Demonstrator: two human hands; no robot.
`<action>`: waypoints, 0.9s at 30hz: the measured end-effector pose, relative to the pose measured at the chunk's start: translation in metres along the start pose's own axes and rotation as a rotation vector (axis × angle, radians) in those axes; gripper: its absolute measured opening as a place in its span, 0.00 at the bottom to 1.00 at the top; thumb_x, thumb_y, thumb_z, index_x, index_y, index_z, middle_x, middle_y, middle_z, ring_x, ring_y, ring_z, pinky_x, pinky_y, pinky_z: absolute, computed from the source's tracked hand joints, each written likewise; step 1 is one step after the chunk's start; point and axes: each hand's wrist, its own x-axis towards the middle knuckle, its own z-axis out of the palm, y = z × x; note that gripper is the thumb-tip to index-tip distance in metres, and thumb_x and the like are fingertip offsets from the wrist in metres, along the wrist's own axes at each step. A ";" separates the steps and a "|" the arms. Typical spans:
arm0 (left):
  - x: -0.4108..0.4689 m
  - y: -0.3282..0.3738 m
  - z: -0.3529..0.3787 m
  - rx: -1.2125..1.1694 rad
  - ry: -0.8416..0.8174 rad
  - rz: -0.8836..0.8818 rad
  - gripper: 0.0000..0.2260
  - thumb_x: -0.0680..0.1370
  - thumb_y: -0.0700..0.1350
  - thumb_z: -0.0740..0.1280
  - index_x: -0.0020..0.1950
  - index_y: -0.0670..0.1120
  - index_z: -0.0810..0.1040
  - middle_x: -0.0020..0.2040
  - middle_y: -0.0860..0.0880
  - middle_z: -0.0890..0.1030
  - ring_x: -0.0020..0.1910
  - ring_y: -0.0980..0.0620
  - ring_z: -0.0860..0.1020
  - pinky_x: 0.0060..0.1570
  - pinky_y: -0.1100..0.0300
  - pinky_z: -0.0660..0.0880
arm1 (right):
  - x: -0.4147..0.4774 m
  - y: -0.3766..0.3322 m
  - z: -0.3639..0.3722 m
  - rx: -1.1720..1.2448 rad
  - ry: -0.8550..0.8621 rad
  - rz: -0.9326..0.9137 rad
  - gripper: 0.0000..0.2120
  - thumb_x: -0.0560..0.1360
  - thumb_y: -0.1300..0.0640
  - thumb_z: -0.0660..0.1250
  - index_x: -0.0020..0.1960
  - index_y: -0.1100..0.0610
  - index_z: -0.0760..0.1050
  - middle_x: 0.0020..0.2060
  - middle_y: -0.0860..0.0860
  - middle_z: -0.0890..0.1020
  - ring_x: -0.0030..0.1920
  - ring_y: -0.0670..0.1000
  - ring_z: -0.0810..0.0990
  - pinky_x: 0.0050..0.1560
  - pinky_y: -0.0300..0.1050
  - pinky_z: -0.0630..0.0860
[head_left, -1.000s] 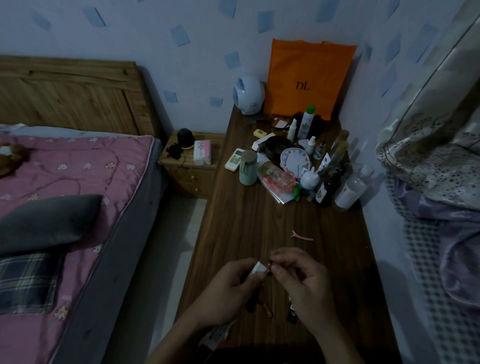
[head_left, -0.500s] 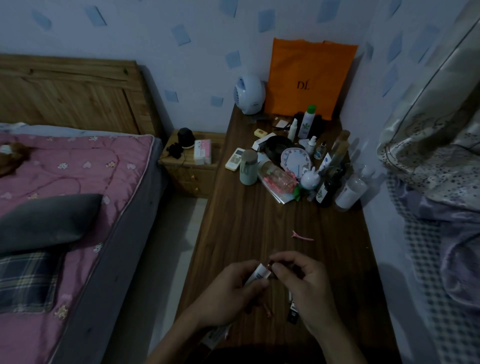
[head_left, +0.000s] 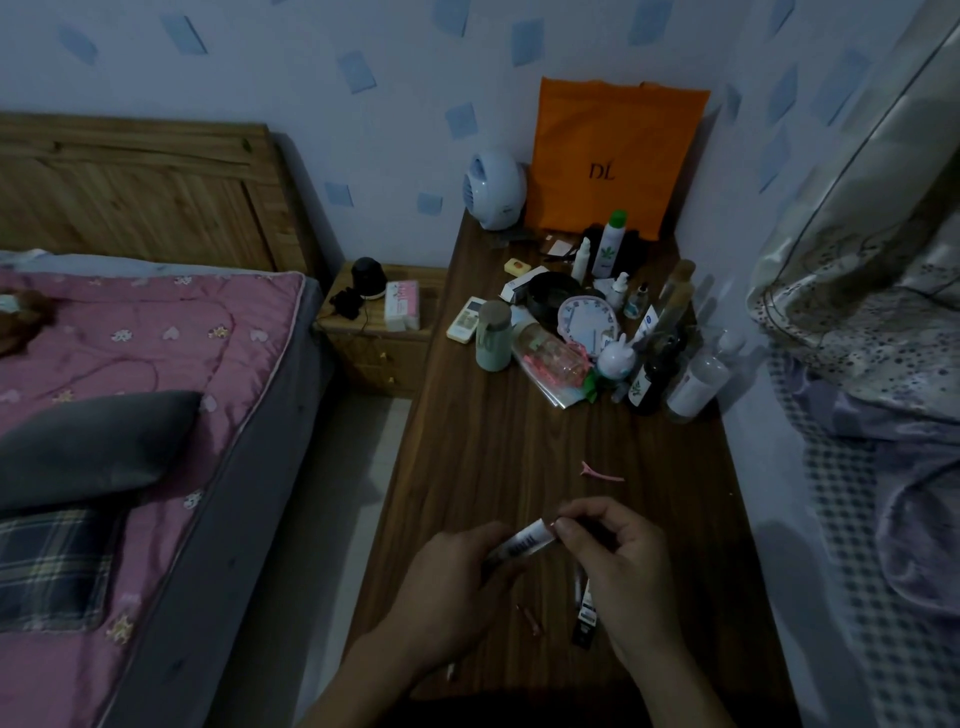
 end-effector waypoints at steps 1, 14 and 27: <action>-0.001 0.000 0.001 0.018 0.017 0.016 0.06 0.76 0.57 0.63 0.40 0.59 0.70 0.29 0.56 0.73 0.30 0.58 0.74 0.29 0.68 0.62 | -0.001 0.000 0.000 -0.010 -0.013 -0.012 0.11 0.73 0.64 0.73 0.42 0.48 0.85 0.42 0.45 0.87 0.46 0.42 0.85 0.40 0.31 0.79; 0.000 -0.001 0.005 -0.158 0.078 -0.061 0.12 0.79 0.50 0.65 0.38 0.48 0.69 0.29 0.55 0.70 0.28 0.59 0.69 0.28 0.67 0.61 | -0.006 0.008 0.003 -0.539 -0.089 -0.621 0.19 0.74 0.58 0.70 0.64 0.50 0.80 0.58 0.43 0.81 0.60 0.40 0.80 0.57 0.37 0.79; -0.002 -0.005 0.009 -0.309 0.032 -0.110 0.08 0.79 0.52 0.64 0.41 0.53 0.73 0.31 0.58 0.72 0.30 0.62 0.69 0.31 0.65 0.64 | -0.011 0.004 0.011 -0.238 -0.020 -0.487 0.18 0.72 0.63 0.73 0.57 0.45 0.80 0.53 0.42 0.85 0.54 0.45 0.84 0.50 0.39 0.81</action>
